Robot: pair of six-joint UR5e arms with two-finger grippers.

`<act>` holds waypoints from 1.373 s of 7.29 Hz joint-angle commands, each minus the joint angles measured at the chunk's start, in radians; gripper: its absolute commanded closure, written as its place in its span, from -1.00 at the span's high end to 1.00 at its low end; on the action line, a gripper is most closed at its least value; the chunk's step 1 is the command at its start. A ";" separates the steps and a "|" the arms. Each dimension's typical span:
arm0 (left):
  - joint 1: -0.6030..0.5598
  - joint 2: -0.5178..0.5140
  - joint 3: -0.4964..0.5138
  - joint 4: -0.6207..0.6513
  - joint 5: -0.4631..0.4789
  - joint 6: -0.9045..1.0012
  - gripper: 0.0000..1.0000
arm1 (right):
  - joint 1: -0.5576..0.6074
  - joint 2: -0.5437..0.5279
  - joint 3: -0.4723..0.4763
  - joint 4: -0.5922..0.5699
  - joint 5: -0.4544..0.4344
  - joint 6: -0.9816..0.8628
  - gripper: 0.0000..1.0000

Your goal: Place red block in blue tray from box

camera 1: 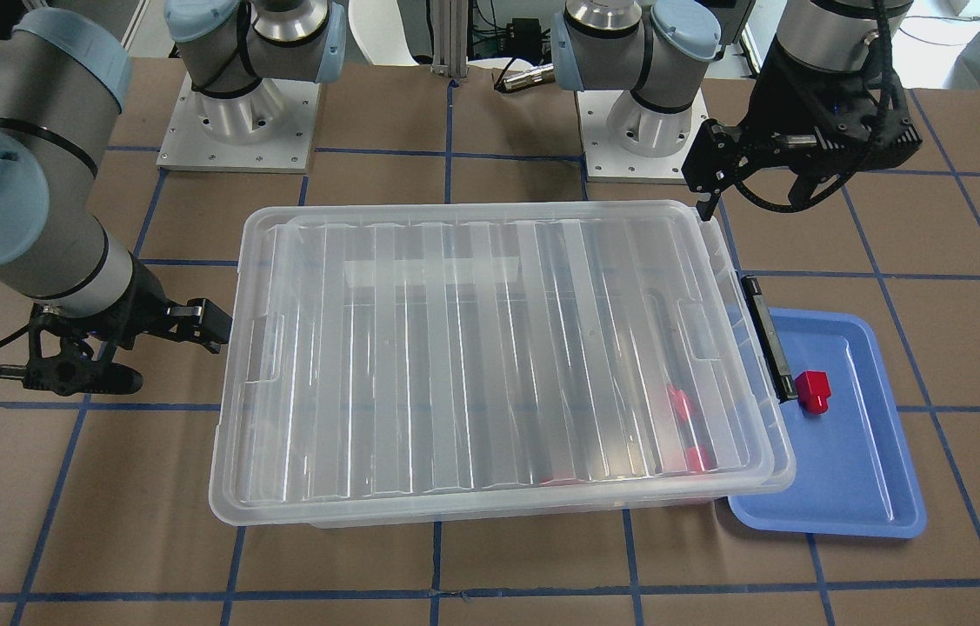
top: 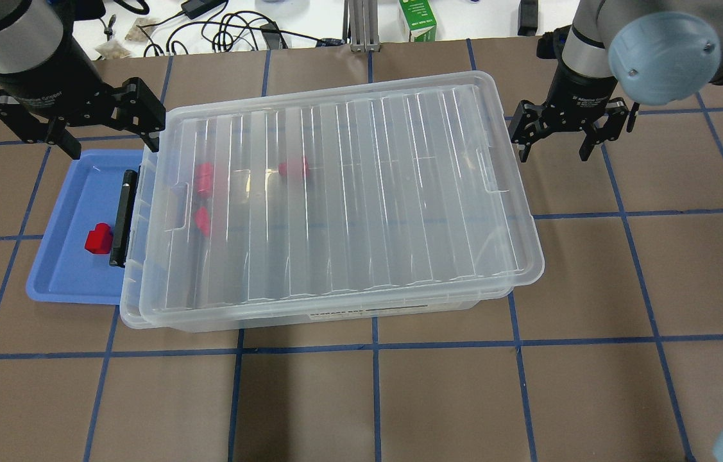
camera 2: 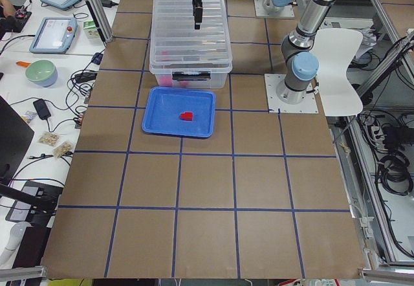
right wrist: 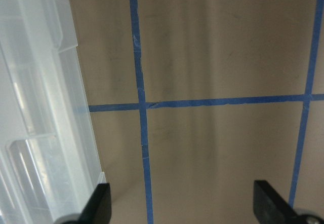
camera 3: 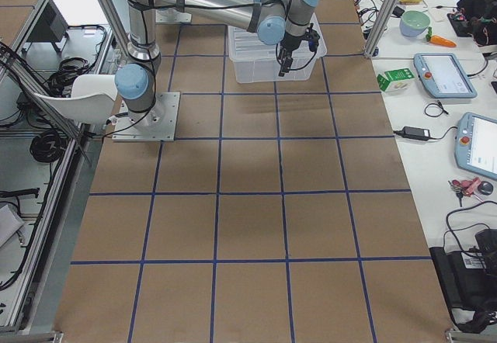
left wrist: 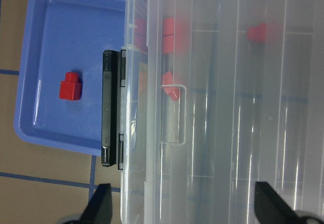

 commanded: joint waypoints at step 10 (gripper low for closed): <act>-0.002 0.000 0.000 0.000 0.000 0.001 1.00 | 0.053 -0.274 -0.008 0.250 -0.014 0.010 1.00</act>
